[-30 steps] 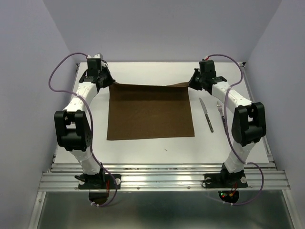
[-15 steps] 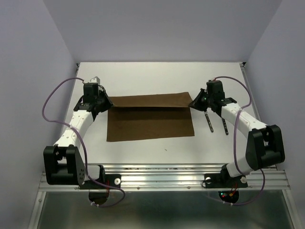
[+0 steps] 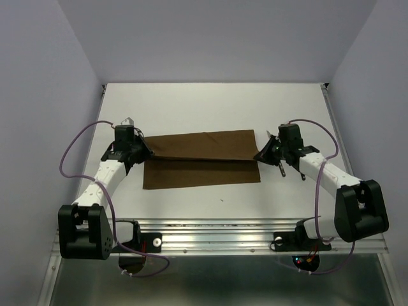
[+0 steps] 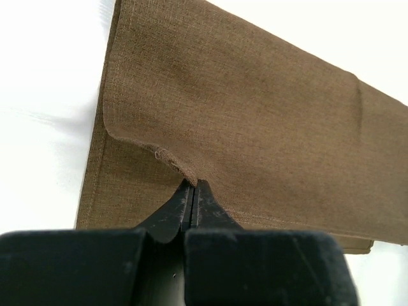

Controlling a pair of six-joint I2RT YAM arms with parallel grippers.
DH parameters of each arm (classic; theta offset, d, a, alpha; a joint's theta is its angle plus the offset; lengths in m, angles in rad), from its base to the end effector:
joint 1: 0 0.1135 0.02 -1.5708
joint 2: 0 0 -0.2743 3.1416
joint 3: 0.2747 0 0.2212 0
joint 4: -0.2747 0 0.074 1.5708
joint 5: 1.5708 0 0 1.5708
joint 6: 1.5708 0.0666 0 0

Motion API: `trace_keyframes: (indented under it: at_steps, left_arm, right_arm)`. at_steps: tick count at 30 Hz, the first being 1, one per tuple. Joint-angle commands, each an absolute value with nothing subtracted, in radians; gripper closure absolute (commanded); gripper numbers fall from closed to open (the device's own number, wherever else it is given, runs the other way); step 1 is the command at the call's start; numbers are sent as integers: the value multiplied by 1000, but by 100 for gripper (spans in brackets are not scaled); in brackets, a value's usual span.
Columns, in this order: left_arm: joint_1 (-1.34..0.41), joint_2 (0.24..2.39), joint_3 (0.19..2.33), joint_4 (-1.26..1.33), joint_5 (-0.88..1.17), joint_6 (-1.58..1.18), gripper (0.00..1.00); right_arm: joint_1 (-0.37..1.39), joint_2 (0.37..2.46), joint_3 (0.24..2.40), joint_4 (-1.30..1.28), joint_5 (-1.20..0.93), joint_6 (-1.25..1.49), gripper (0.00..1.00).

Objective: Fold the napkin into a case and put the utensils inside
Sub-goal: Fold and flatten the napkin at the center of the board.

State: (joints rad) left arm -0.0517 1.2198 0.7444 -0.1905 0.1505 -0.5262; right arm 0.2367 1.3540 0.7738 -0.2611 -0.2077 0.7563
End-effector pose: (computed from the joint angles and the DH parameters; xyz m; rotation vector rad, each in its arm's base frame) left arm 0.2516 -0.0230 0.2406 -0.4527 2.2262 -0.4785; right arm 0.2541 0.0754 0.2111 0.5481 2.4508 0.6864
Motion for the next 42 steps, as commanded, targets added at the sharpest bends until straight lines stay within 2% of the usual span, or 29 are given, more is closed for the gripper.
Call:
trace_keyframes:
  at_steps: [1, 9, 18, 25, 33, 42]
  left_arm:
    - [-55, 1166, 749, -175, 117, -538, 100]
    - [-57, 1147, 764, -213, 91, -549, 100]
    - [-57, 1264, 952, -230, 81, -489, 100]
    - [-55, 1468, 1231, -219, 107, -451, 100]
    - [-54, 1728, 1531, -247, 124, -371, 100]
    - [-44, 1861, 1664, -222, 193, -380, 100]
  right_arm:
    - [238, 1313, 779, -232, -207, 747, 99]
    - [238, 1287, 775, -236, -244, 738, 99]
    - [238, 1324, 877, -275, -233, 640, 99]
    - [238, 1532, 1179, -290, -82, 575, 99]
    - [238, 1754, 1500, -293, -20, 502, 99]
    - [229, 1864, 1601, -293, -5, 503, 99]
